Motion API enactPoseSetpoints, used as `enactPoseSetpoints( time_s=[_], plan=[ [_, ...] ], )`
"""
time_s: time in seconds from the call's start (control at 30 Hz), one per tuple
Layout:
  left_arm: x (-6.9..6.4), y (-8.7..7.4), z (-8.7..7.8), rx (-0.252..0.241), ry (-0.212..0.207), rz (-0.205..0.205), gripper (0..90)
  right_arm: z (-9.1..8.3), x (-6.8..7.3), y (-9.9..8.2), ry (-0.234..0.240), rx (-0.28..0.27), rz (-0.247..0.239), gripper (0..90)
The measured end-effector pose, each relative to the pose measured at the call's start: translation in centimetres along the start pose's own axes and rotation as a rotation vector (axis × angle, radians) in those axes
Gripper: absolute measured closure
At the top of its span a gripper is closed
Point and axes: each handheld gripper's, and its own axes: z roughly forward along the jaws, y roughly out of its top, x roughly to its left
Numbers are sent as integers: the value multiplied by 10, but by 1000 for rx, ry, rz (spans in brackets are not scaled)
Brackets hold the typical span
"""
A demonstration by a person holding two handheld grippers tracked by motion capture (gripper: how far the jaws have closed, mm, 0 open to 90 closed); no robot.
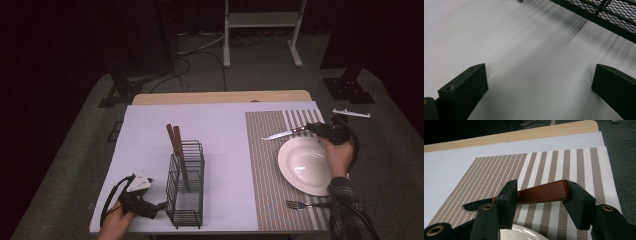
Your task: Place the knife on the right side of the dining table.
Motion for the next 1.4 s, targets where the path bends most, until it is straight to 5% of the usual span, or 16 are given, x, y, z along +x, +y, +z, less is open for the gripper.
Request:
enactPoseSetpoints(
  time_s=[1.4],
  plan=[
    [0, 0, 0, 0, 0, 1, 0, 22, -6, 3, -96, 209, 29, 369]
  ],
)
